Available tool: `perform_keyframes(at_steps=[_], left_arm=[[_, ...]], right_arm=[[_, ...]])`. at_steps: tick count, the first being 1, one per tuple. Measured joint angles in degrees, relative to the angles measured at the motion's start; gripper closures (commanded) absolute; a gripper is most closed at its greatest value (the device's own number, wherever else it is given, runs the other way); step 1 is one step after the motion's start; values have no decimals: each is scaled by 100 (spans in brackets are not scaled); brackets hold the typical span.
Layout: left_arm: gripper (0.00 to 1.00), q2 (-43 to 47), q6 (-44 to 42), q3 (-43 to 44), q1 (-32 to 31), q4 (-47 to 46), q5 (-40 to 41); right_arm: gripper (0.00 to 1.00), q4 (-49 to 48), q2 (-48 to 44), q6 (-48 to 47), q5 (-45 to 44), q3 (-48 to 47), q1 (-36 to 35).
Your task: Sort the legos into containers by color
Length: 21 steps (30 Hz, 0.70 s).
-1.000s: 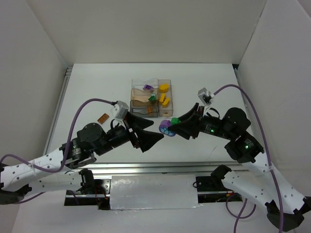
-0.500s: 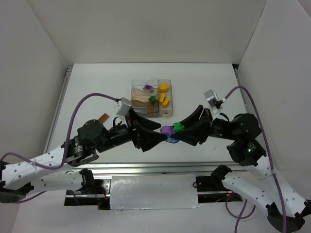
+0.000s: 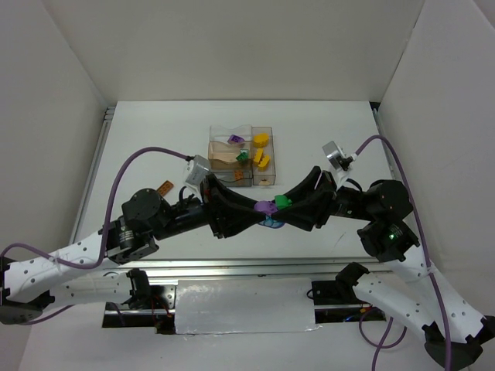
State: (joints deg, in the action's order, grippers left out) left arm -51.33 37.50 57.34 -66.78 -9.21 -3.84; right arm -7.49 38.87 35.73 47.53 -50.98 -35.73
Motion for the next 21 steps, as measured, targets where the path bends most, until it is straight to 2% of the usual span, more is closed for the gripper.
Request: perform_keyframes(at_steps=[3,5,17,21], left_arm=[[100,-22,-2,0,22,-33,-74],[100,-15,-11,-2,28,-39,-92],[100,138,-365,-2,52,260,-98],[100,238,-463,-103,70,313,-98]], right_arm=[[100,-59,0,11,20,2,0],[96,-107,-2,22,33,24,0],[95,13,66,-267,94,59,-15],[89,24,107,-323,149,76,-42]])
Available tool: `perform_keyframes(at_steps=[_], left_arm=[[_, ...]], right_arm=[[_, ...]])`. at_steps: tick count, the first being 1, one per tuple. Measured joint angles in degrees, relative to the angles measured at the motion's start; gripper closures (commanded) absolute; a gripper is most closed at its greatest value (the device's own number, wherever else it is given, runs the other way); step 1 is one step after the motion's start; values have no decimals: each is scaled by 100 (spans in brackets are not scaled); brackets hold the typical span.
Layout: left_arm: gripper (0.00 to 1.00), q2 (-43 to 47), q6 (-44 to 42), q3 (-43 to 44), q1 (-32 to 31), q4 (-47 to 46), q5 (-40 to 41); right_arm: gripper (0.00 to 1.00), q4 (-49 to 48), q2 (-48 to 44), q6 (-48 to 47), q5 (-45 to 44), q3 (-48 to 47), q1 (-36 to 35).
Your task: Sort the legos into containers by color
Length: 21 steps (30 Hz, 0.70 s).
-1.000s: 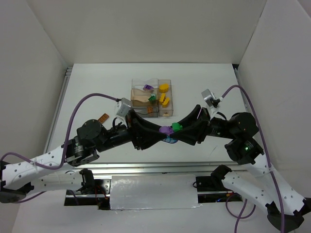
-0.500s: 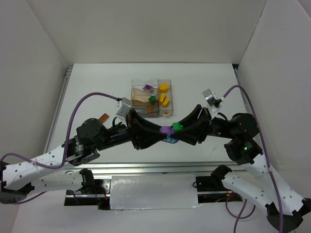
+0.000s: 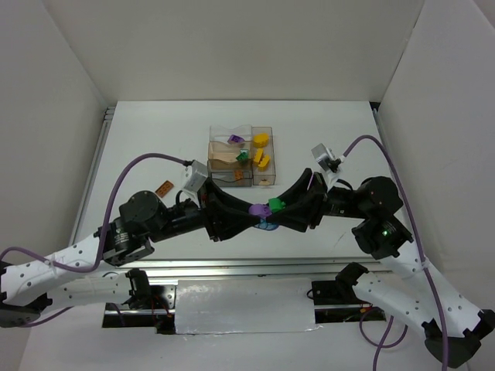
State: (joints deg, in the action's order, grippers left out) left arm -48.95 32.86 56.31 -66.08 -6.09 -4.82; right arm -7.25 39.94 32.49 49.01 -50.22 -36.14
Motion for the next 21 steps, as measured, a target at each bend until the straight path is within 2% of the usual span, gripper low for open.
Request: perform_keyframes(at_steps=[3,8,10,13,16,18,21], left_arm=[[100,87,-15,-131,31,-17,-24],[100,160,-87,-251,50,-46,-105],[100,175,-122,-267,55,-74,-142],[100,195,-142,-286,55,-79,-164],[100,203,-142,-308,72,-81,-164],[100,210,-146,-310,109,-57,-157],[100,232,-186,-313,190,35,-136]], right_arm=[[86,-26,61,7,107,37,-9],[86,-120,122,87,282,107,-9],[81,-157,133,94,326,107,-9],[79,-181,149,94,382,107,-9],[82,-177,175,85,400,107,-9],[90,-166,212,59,385,107,-9],[90,-101,282,-55,306,107,-9]])
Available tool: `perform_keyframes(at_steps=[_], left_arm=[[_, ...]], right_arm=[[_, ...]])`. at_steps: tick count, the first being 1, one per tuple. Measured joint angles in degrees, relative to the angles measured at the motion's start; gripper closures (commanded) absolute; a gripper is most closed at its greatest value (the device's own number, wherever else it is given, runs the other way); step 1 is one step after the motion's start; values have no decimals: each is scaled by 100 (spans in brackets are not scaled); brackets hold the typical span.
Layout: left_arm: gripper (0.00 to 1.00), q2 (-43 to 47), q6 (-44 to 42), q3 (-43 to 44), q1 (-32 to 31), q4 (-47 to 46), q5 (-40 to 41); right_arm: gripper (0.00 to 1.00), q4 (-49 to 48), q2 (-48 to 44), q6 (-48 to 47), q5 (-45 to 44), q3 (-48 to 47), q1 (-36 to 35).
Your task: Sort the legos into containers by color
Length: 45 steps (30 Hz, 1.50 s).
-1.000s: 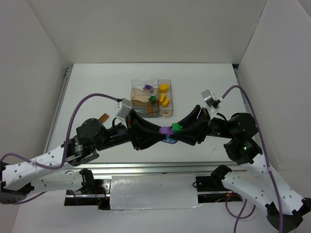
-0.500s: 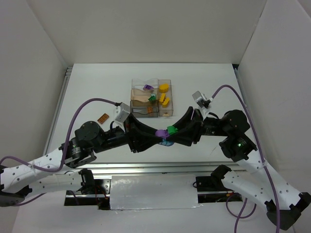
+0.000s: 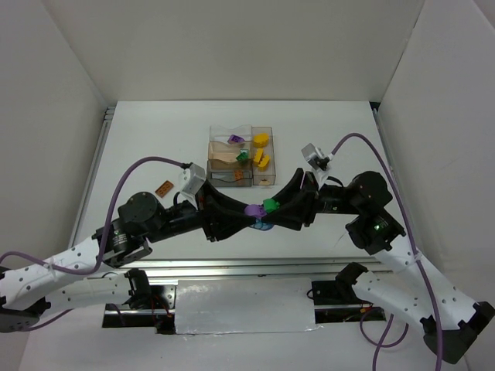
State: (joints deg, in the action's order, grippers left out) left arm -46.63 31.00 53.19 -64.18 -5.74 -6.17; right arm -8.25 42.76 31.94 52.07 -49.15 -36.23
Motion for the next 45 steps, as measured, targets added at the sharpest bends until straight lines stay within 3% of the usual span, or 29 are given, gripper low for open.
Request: perform_keyframes(at_steps=[5,14,18,29,34,42,45], left_arm=[[100,13,-87,-50,201,92,50],[100,175,44,-640,713,-151,-94],[100,219,76,-695,815,-166,-155],[100,76,313,-750,1121,-20,404],[100,-358,387,-920,1550,-68,844],[100,-1410,282,-1390,2490,-730,999],[100,-1742,166,-1410,2575,-761,992]], right_arm=[[87,35,157,-136,-50,2,122],[71,-647,800,140,503,334,498],[100,-1012,992,319,651,378,531],[100,-1408,1703,313,846,385,896],[100,-1917,2922,411,1062,374,1235],[100,-1609,5431,249,334,-146,1963],[100,-1425,5598,227,179,-76,1969]])
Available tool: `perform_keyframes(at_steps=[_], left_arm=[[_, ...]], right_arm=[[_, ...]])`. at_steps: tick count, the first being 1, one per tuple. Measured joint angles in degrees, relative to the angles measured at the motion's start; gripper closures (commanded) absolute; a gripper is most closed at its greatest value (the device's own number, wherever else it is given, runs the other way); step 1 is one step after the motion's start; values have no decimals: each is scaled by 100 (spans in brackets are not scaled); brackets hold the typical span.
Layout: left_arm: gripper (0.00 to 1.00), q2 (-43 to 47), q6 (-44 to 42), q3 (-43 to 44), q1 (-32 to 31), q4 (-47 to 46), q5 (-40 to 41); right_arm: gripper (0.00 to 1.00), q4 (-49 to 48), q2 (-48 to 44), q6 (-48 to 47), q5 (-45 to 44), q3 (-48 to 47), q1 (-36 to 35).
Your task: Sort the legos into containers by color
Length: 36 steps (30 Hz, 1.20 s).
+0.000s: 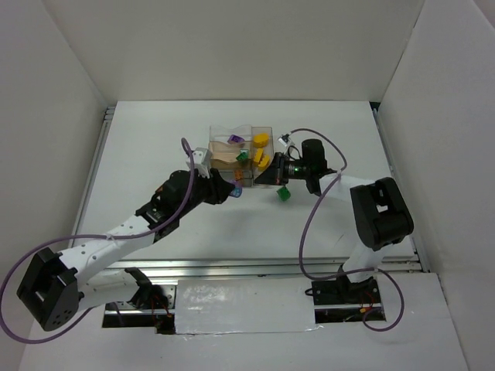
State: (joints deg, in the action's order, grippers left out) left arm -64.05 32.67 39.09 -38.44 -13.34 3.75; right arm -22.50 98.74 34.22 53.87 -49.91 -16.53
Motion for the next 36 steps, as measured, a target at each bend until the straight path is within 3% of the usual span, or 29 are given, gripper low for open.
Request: perform_keyframes(at_steps=[1,4,5,7,9,11,14,16,21,26,29,33,36], left_arm=[[100,-11,-52,-9,0,2,-2],[100,116,-131,-11,0,4,2],[100,188,-140,-11,0,22,9],[100,348,-144,-9,0,70,24],[100,505,-142,-9,0,181,39],[100,616,-144,33,0,369,85],[100,525,-131,339,0,767,407],[100,348,-96,634,13,977,695],[100,-474,42,1528,216,1182,1294],[100,-2179,109,2933,841,1139,1392],[100,-3366,129,3969,1156,1174,1537],[100,-4664,195,5243,1318,1285,1722],[100,-5265,192,5707,1349,1241,1764]], right_arm=[[99,-7,-79,-17,-63,44,-4],[83,293,-568,-140,-509,131,-9],[70,424,-793,-195,-702,149,-9],[69,654,-1252,-273,-1049,168,-15],[51,883,-1692,-326,-1499,184,-20],[40,1134,-2076,-321,-1998,273,-20],[31,1580,-2597,-210,-2643,560,-20],[18,2011,-2992,-87,-3106,787,-20],[17,2940,-4105,199,-3838,1108,-20],[16,3416,-5097,367,-3860,1121,-48],[9,3724,-5628,411,-3869,1139,-92],[8,4190,-6194,411,-3906,1141,-109],[8,4452,-6463,411,-3860,1154,-111]])
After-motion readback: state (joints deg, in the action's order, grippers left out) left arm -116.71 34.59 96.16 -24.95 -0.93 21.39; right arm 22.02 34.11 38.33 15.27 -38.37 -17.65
